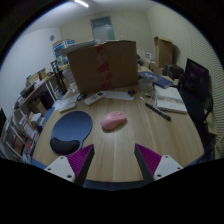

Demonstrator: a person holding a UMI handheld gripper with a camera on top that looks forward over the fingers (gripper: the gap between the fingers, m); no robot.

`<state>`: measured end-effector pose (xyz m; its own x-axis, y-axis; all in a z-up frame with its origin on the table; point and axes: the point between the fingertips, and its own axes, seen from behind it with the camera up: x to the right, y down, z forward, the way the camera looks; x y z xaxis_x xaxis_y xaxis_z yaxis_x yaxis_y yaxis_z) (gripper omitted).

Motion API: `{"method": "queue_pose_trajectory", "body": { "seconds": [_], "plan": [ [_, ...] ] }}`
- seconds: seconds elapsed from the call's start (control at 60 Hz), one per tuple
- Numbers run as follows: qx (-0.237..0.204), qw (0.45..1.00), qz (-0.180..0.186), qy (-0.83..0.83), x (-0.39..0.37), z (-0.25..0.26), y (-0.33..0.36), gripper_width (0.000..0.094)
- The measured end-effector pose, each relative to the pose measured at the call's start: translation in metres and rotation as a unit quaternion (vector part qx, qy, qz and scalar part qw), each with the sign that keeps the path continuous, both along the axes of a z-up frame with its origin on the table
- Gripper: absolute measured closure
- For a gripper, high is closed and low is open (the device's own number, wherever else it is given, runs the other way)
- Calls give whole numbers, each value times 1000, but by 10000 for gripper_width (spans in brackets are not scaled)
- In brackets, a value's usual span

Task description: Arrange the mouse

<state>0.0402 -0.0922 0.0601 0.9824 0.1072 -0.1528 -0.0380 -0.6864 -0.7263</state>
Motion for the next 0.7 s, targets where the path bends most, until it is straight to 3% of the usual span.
{"method": "queue_pose_trajectory", "body": {
  "seconds": [0.317,0.7],
  "plan": [
    [-3,1000,21,-4,-48,-65,84,103],
    [38,997,-18,-64,-49,-76,186,130]
  ]
}}
